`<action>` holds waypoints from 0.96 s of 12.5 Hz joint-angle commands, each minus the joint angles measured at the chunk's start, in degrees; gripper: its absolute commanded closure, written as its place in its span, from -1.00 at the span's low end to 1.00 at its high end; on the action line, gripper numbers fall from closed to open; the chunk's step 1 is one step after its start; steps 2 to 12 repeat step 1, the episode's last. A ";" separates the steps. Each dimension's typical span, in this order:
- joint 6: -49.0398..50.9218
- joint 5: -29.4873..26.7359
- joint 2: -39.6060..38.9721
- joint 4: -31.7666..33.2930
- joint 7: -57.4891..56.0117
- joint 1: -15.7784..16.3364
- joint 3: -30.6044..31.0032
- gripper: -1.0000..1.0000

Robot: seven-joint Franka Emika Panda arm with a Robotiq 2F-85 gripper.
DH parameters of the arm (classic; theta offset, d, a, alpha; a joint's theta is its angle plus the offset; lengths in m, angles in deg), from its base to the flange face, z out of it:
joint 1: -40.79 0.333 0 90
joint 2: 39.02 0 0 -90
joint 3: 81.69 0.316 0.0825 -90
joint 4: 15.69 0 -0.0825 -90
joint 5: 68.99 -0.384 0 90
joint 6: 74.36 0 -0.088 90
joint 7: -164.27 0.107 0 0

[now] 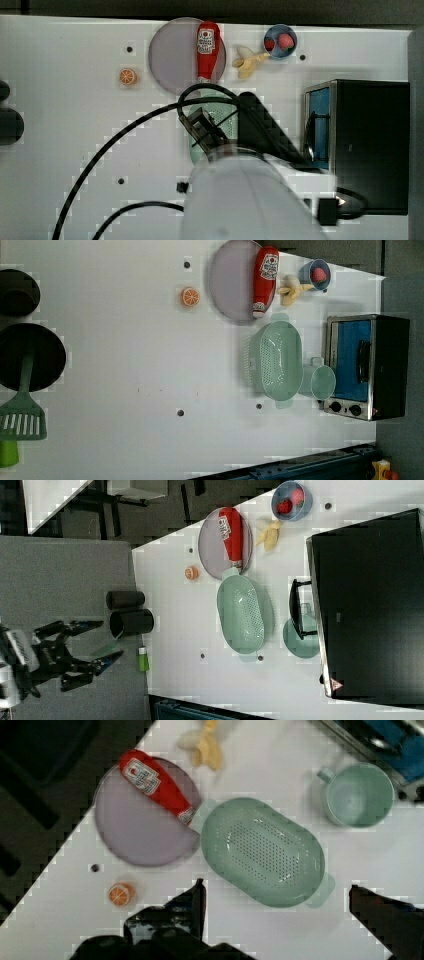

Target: Drag strainer left to right.

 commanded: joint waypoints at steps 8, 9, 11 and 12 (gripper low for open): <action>2.06 0.46 -5.41 0.89 -10.26 -0.81 -1.16 -1.00; 2.06 0.46 -5.41 0.89 -10.26 -0.81 -1.16 -1.00; 2.06 0.46 -5.41 0.89 -10.26 -0.81 -1.16 -1.00; 2.06 0.46 -5.41 0.89 -10.26 -0.81 -1.16 -1.00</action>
